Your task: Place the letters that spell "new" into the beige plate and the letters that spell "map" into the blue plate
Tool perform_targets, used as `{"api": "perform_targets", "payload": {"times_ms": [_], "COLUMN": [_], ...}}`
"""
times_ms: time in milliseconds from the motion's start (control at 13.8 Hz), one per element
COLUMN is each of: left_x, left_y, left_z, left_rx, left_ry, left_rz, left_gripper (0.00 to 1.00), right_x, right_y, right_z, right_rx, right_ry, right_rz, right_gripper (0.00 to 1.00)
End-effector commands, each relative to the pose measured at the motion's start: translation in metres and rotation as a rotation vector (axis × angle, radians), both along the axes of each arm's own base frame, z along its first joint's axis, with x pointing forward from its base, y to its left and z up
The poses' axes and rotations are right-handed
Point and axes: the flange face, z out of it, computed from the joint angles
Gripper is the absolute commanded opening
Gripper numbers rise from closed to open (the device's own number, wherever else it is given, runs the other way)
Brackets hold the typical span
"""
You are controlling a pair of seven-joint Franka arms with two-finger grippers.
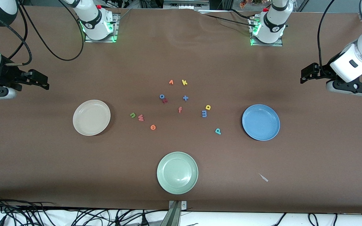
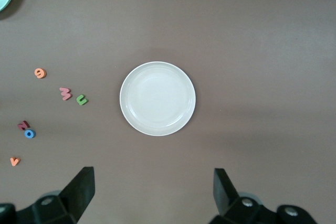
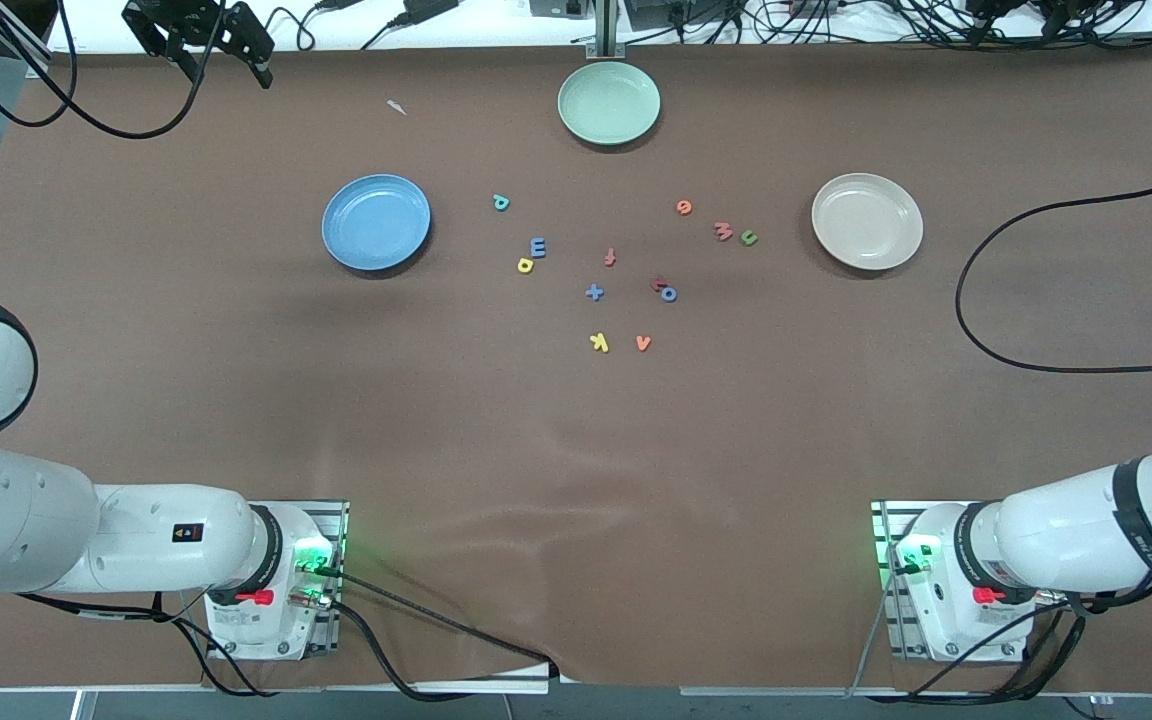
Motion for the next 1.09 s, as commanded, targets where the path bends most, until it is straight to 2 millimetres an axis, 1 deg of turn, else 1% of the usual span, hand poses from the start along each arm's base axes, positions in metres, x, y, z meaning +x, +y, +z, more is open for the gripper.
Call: {"api": "perform_targets", "payload": {"times_ms": [0,652,724,797,869,1014], "left_x": [-0.001,-0.001,-0.001,0.001,0.005,0.006], "left_y": [0.0,0.0,0.0,0.0,-0.001,-0.003], "left_z": [0.003,0.004,0.006,0.012,0.007,0.004], "left_rx": [0.018,0.017,0.015,0.013,0.007,0.014], "left_ry": [0.001,-0.002,-0.008,-0.022,-0.012,-0.008], "left_rz": [0.001,0.001,0.002,0.002,0.004,-0.005], "left_gripper": [1.0,1.0,1.0,1.0,1.0,1.0], "right_x": [0.002,0.002,0.002,0.002,0.002,0.002], "right_y": [-0.002,0.0,-0.001,-0.001,-0.002,-0.001], "right_z": [0.005,0.006,0.006,0.006,0.006,0.006], "right_rx": [0.001,0.0,0.0,0.0,0.0,0.0], "right_ry": [-0.01,-0.013,-0.013,-0.013,-0.013,-0.013], "right_rz": [-0.005,-0.003,-0.005,-0.005,-0.006,-0.005], "right_gripper": [1.0,1.0,1.0,1.0,1.0,1.0]}}
